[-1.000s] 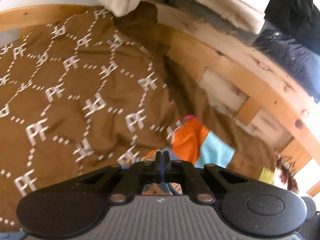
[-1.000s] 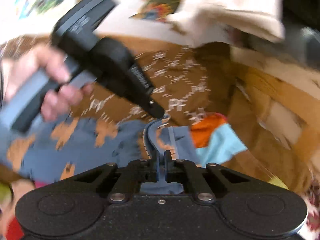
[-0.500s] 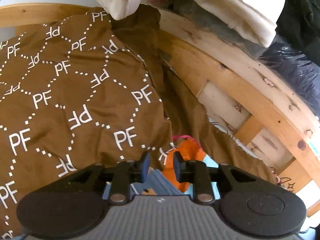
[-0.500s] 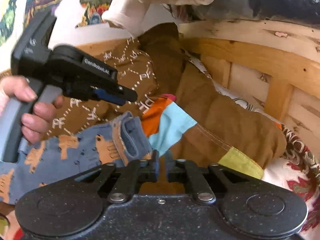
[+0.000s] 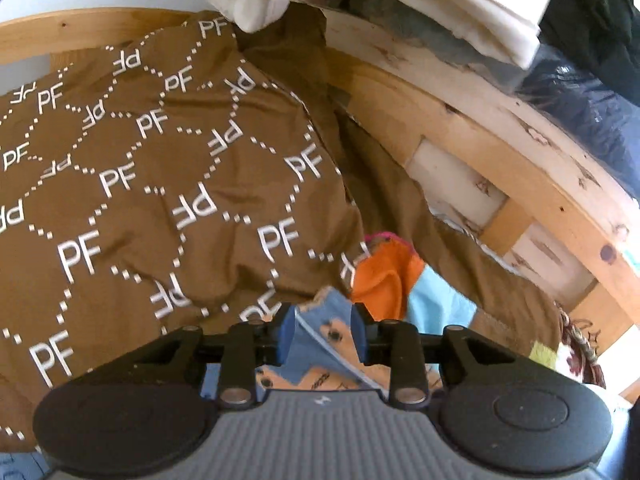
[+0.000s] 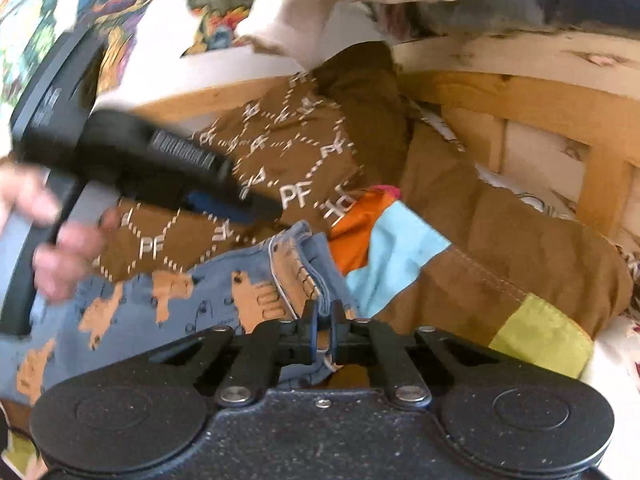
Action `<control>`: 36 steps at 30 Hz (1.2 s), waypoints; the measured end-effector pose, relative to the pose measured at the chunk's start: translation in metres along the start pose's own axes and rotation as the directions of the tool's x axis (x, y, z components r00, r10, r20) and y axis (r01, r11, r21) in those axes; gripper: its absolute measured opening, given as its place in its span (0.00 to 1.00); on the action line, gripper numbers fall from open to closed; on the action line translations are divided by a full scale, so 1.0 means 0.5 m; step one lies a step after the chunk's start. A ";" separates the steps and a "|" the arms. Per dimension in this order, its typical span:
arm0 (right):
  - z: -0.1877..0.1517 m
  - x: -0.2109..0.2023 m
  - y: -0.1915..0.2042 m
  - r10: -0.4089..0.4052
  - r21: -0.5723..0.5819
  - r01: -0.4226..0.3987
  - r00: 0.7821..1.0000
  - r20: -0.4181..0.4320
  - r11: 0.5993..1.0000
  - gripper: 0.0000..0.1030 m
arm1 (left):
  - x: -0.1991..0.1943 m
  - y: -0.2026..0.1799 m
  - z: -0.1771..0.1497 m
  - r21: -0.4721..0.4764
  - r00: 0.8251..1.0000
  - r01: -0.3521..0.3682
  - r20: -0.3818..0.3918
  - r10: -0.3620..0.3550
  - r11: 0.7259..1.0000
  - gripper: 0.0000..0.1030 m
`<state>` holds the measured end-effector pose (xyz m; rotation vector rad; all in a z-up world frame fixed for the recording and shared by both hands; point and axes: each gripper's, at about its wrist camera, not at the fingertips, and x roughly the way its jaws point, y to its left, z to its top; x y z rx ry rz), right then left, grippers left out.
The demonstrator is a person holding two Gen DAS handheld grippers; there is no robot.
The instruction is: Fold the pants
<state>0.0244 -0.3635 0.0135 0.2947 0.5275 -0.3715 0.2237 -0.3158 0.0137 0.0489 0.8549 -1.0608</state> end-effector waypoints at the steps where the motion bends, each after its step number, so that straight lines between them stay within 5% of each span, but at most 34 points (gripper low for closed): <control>1: 0.004 -0.006 -0.007 0.003 0.041 -0.003 1.000 0.003 0.999 0.05 | -0.001 -0.001 -0.005 0.006 1.000 0.002 0.000 -0.002 1.000 0.33; 8: 0.005 -0.018 -0.056 -0.003 0.256 0.020 0.998 -0.068 0.966 0.06 | 0.020 -0.007 -0.029 0.049 0.999 -0.037 -0.028 0.039 0.998 0.33; 12: -0.001 -0.005 -0.051 -0.067 0.198 0.085 0.993 -0.097 0.976 0.19 | 0.028 -0.006 -0.047 0.082 0.996 -0.076 -0.043 0.080 0.994 0.35; 16: 0.001 -0.026 -0.020 -0.097 0.057 0.099 0.995 -0.039 0.993 0.40 | -0.021 -0.007 -0.068 0.104 0.997 -0.074 -0.009 0.075 0.992 0.56; 19: -0.005 -0.024 -0.016 -0.100 0.011 0.101 0.994 -0.050 0.995 0.41 | -0.074 -0.006 -0.111 0.158 0.997 -0.080 -0.009 0.082 0.984 0.56; 28: -0.001 0.021 -0.065 0.078 0.162 -0.046 0.977 -0.199 0.986 0.48 | -0.212 0.011 -0.285 0.311 0.982 -0.094 -0.127 0.140 0.946 0.53; 30: 0.001 0.033 -0.072 0.118 0.213 -0.071 0.969 -0.218 0.975 0.46 | -0.228 0.019 -0.297 0.295 0.980 -0.098 -0.138 0.144 0.950 0.51; 31: 0.002 0.037 -0.076 0.133 0.241 -0.078 0.967 -0.219 0.967 0.34 | -0.235 0.023 -0.300 0.286 0.980 -0.096 -0.139 0.141 0.954 0.51; 32: 0.004 0.041 -0.083 0.141 0.274 -0.077 0.965 -0.223 0.959 0.10 | -0.242 0.027 -0.303 0.279 0.980 -0.091 -0.144 0.135 0.956 0.51; 36: 0.017 0.023 -0.090 0.129 0.313 -0.066 0.974 -0.186 0.947 0.10 | -0.257 0.041 -0.321 0.264 0.974 -0.081 -0.182 0.132 0.961 0.51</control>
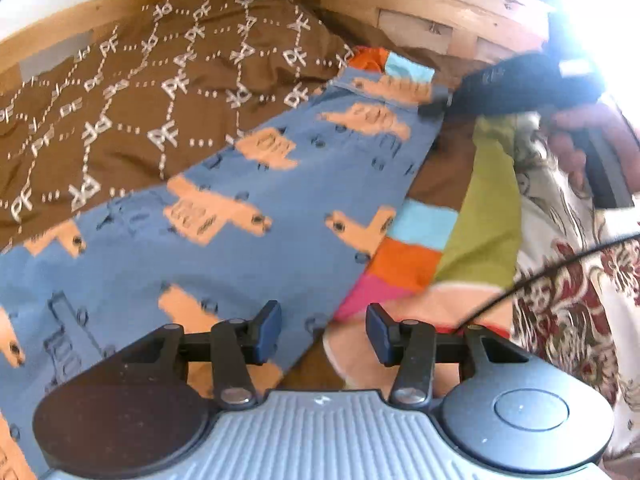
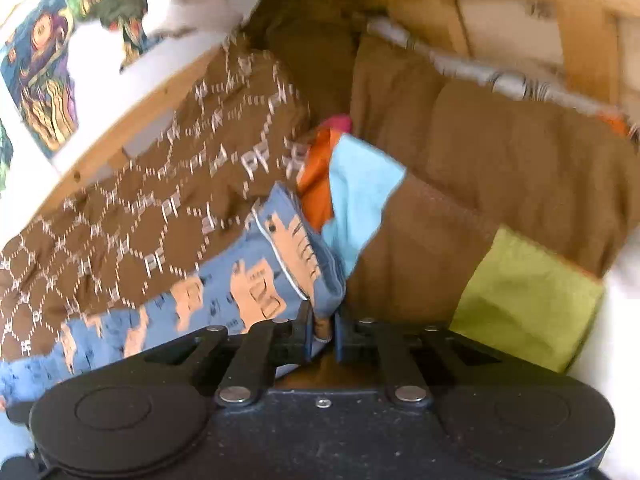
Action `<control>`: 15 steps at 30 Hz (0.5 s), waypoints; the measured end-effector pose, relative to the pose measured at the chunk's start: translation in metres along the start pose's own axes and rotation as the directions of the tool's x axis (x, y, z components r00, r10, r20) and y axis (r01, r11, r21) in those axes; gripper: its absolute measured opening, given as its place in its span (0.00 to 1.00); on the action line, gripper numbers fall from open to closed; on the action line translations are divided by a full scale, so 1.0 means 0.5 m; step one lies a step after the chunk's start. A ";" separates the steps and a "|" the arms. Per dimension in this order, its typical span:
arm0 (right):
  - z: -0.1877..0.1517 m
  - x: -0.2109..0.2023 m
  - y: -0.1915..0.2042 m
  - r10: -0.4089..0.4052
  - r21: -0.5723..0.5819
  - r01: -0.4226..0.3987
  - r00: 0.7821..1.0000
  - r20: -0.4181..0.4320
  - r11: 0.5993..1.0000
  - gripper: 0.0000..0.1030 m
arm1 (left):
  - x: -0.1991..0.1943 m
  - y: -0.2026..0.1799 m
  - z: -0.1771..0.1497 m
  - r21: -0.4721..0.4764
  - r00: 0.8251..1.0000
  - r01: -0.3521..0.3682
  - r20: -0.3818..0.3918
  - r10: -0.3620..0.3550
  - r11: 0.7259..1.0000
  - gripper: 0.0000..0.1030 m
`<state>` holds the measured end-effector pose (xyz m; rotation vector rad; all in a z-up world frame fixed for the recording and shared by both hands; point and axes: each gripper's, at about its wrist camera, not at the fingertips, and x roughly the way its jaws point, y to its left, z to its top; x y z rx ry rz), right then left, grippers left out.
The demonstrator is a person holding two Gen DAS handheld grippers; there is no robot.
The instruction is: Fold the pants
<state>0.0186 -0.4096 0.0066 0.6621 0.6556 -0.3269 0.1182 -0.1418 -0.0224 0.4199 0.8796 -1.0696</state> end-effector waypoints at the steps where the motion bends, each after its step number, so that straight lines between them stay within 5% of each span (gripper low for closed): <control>1: 0.003 -0.013 0.008 -0.002 -0.025 0.002 1.000 0.024 1.000 0.09 | -0.002 0.004 -0.009 -0.005 1.000 0.004 -0.009 -0.004 1.000 0.51; 7: -0.009 0.019 0.026 -0.117 -0.154 0.110 0.993 -0.035 0.982 0.19 | -0.024 0.033 -0.032 -0.098 0.999 0.031 -0.002 -0.032 0.995 0.51; 11: -0.017 -0.015 0.055 -0.156 -0.237 0.163 0.987 0.050 0.958 0.46 | -0.083 0.059 -0.023 -0.123 0.999 -0.006 0.041 0.012 0.992 0.57; 15: -0.028 -0.044 0.116 -0.183 -0.424 0.253 0.963 0.198 0.870 0.75 | -0.149 0.131 -0.007 -0.176 0.983 -0.149 0.082 0.166 0.973 0.64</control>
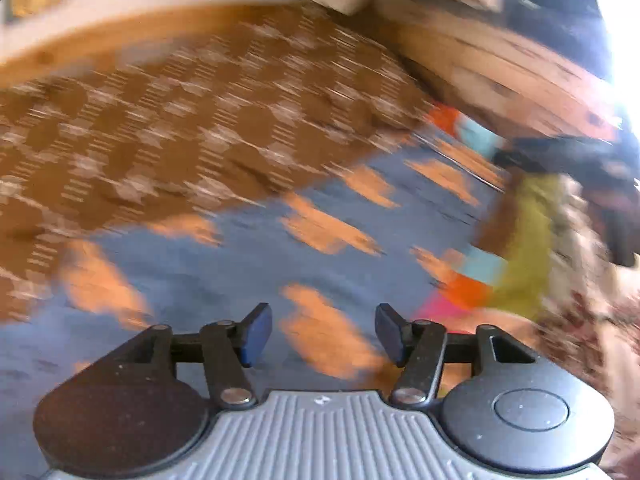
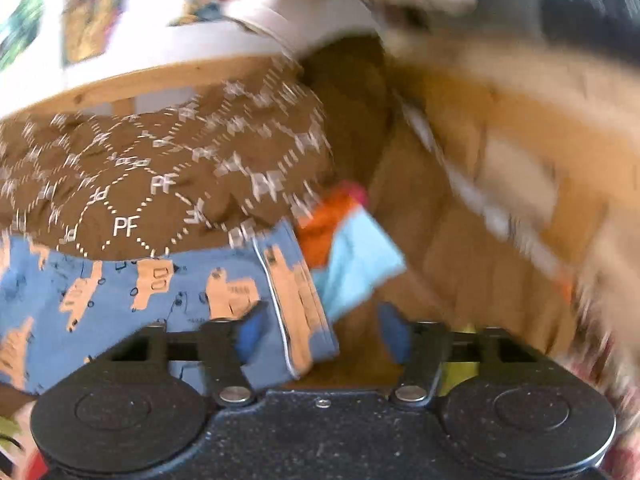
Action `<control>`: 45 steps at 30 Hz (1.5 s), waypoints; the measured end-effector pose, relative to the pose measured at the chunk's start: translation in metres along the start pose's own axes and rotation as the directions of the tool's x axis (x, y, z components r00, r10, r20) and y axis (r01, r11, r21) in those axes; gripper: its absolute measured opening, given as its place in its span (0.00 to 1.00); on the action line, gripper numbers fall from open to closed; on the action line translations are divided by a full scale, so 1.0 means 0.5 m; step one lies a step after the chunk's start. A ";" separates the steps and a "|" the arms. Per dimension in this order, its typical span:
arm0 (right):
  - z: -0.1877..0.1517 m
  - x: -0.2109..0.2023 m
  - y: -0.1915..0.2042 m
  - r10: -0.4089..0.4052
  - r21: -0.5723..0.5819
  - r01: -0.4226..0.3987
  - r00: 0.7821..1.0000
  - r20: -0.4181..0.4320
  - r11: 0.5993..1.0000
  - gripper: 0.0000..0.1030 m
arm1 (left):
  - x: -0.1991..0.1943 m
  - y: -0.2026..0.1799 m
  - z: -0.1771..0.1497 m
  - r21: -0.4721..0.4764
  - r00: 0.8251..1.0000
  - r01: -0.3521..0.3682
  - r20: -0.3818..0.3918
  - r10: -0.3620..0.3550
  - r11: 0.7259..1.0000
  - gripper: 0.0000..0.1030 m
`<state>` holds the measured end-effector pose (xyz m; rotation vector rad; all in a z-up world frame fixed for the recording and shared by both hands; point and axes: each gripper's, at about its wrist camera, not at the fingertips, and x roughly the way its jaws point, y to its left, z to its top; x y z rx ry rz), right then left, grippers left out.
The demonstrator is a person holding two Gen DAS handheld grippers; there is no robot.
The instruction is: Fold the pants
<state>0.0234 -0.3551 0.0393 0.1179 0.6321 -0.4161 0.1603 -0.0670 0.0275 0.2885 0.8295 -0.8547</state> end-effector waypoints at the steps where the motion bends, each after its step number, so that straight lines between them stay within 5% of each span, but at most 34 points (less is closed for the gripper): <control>1: 0.008 -0.005 0.019 0.021 -0.049 -0.020 0.999 0.033 0.999 0.78 | -0.008 0.026 0.011 -0.016 0.998 -0.057 0.016 0.058 0.998 0.67; 5: 0.029 0.027 0.088 0.210 -0.142 -0.204 0.977 0.034 0.969 0.86 | 0.001 0.141 0.057 -0.082 0.973 -0.229 -0.016 0.229 0.970 0.67; 8: 0.039 0.072 0.157 0.353 -0.191 -0.348 0.936 -0.006 0.918 0.86 | 0.045 0.213 0.081 -0.086 0.965 -0.250 -0.106 0.241 0.964 0.64; 12: 0.047 0.123 0.232 0.431 -0.227 -0.435 0.900 -0.070 0.871 0.86 | 0.095 0.276 0.090 -0.096 0.951 -0.244 -0.218 0.218 0.965 0.47; 14: 0.047 0.136 0.245 0.452 -0.209 -0.461 0.887 -0.090 0.862 0.86 | 0.100 0.291 0.092 -0.112 0.956 -0.221 -0.220 0.193 0.969 0.28; 15: 0.044 0.141 0.250 0.456 -0.206 -0.467 0.884 -0.098 0.860 0.86 | 0.098 0.291 0.095 -0.112 0.960 -0.209 -0.212 0.182 0.971 0.09; 18: 0.027 0.151 0.257 0.431 -0.226 -0.450 0.893 -0.132 0.864 0.86 | 0.084 0.273 0.109 -0.073 0.962 -0.222 -0.179 0.206 0.972 0.05; 23: -0.002 0.162 0.250 0.375 -0.221 -0.400 0.915 -0.148 0.890 0.90 | 0.105 0.252 0.095 0.010 0.935 -0.329 -0.139 0.327 0.944 0.04; 27: -0.009 0.174 0.243 0.373 -0.186 -0.398 0.915 -0.155 0.898 0.91 | 0.121 0.259 0.085 -0.026 0.932 -0.344 -0.134 0.338 0.939 0.09; 29: -0.002 0.164 0.247 0.363 -0.204 -0.385 0.921 -0.141 0.900 0.91 | 0.098 0.258 0.082 -0.041 0.932 -0.352 -0.107 0.346 0.935 0.27; 31: 0.004 0.144 0.246 0.348 -0.233 -0.365 0.931 -0.109 0.901 0.91 | 0.057 0.251 0.072 -0.031 0.911 -0.409 -0.075 0.405 0.912 0.67; 32: 0.005 0.136 0.247 0.348 -0.238 -0.361 0.933 -0.097 0.902 0.91 | 0.030 0.246 0.061 -0.023 0.900 -0.434 -0.049 0.432 0.901 0.70; 39: 0.000 0.089 0.270 0.409 -0.179 -0.416 0.909 -0.079 0.891 0.92 | -0.113 0.221 -0.071 -0.083 0.856 -0.516 -0.093 0.509 0.852 0.70; 42: -0.018 0.070 0.304 0.408 -0.236 -0.414 0.910 -0.077 0.879 0.95 | -0.144 0.222 -0.123 -0.088 0.811 -0.581 -0.145 0.567 0.809 0.66; 45: -0.048 0.078 0.337 0.332 -0.317 -0.357 0.934 -0.132 0.878 0.95 | -0.167 0.224 -0.141 -0.096 0.813 -0.580 -0.137 0.567 0.809 0.65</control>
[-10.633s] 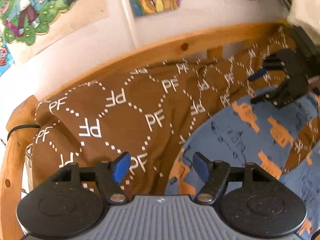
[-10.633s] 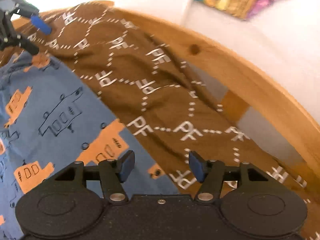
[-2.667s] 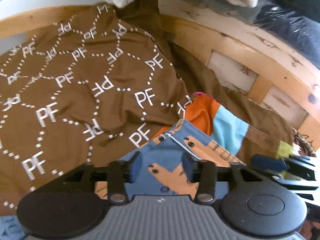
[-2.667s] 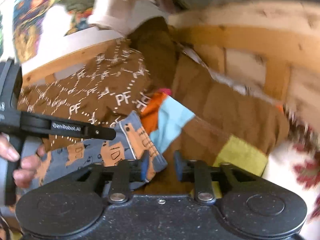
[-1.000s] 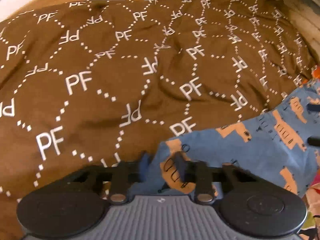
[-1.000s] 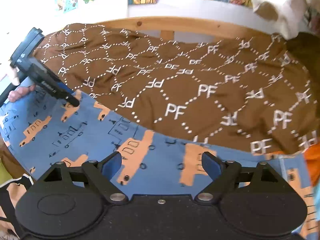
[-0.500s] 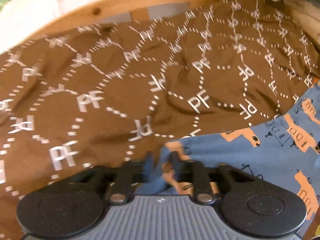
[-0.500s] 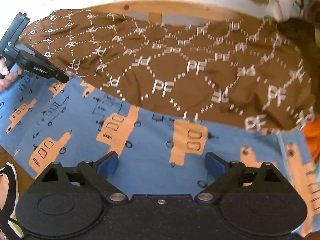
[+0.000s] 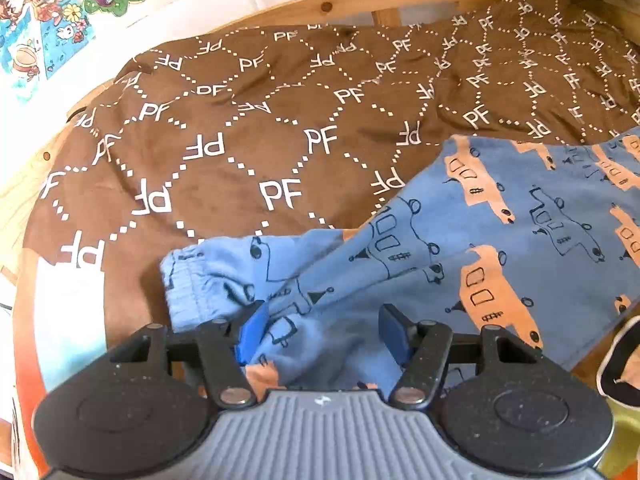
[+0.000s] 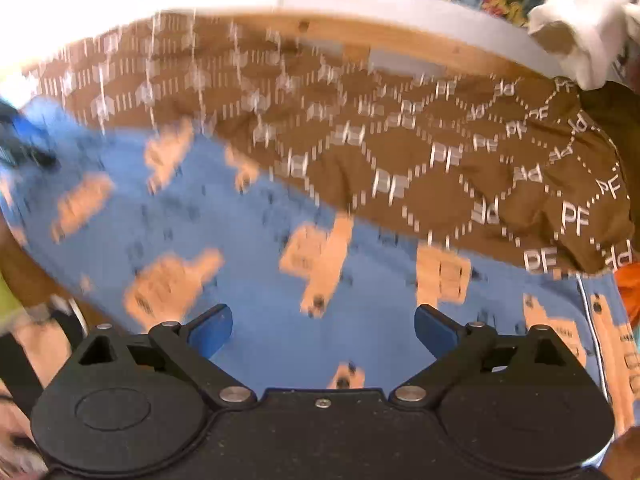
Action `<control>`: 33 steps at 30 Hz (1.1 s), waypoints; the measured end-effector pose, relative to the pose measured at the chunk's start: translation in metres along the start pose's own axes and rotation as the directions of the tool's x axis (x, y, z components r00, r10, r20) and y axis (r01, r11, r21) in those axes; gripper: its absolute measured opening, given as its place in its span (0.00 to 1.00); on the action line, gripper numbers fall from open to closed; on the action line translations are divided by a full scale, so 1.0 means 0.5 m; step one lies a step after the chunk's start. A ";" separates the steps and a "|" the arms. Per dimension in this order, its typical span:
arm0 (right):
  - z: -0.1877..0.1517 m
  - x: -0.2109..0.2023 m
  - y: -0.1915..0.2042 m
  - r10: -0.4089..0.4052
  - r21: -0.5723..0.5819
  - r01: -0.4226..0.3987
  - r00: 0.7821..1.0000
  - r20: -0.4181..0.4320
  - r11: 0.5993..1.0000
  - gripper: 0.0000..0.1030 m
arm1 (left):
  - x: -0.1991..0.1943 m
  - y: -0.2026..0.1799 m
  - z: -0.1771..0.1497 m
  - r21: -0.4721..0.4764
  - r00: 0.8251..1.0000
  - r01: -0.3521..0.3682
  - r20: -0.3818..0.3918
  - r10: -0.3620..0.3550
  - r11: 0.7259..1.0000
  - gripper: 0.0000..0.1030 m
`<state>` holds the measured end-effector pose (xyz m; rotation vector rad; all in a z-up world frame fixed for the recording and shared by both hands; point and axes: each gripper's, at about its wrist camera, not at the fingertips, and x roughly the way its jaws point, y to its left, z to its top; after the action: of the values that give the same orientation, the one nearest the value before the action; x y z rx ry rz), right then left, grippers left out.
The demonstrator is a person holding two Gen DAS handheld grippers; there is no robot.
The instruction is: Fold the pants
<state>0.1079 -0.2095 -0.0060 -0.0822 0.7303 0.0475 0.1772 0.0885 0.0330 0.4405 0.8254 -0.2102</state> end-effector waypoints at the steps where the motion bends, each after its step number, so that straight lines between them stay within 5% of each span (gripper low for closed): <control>1: -0.008 0.009 0.003 -0.007 -0.004 0.006 1.000 -0.027 1.000 0.96 | -0.003 0.001 0.002 0.003 1.000 0.000 -0.002 0.000 1.000 0.65; 7: -0.022 -0.013 -0.007 -0.010 0.083 0.010 1.000 -0.004 0.996 0.97 | -0.062 0.027 0.027 -0.025 0.996 0.006 0.092 -0.004 1.000 0.83; 12: -0.023 -0.024 0.009 0.019 0.064 -0.020 0.999 0.029 0.998 0.97 | -0.051 0.084 0.048 -0.131 0.993 0.091 0.090 -0.080 0.987 0.73; 16: -0.029 -0.009 0.021 0.014 0.049 -0.014 1.000 -0.002 0.999 0.98 | -0.003 0.082 0.066 -0.093 0.998 -0.037 0.051 0.042 0.995 0.59; 23: -0.039 -0.005 0.012 0.006 0.066 -0.006 1.000 -0.010 0.998 0.99 | 0.026 0.038 0.086 -0.010 0.986 -0.169 0.010 0.169 0.986 0.62; 26: -0.037 -0.015 0.009 0.000 0.072 -0.001 1.000 0.012 0.997 0.99 | -0.017 0.000 0.099 0.020 0.986 -0.144 0.093 0.142 0.989 0.80; 29: -0.036 -0.025 0.006 0.003 0.084 -0.006 0.999 0.041 0.996 0.99 | -0.020 -0.049 0.120 0.076 0.984 -0.105 0.149 0.093 0.992 0.81; 33: -0.035 -0.026 0.010 -0.005 0.075 0.001 0.999 0.050 0.997 0.99 | 0.044 -0.118 0.146 0.126 0.991 -0.057 0.124 0.041 0.990 0.81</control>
<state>0.0860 -0.2065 -0.0107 -0.0105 0.6815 0.0193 0.2193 0.0022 0.0427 0.5641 0.6829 -0.2436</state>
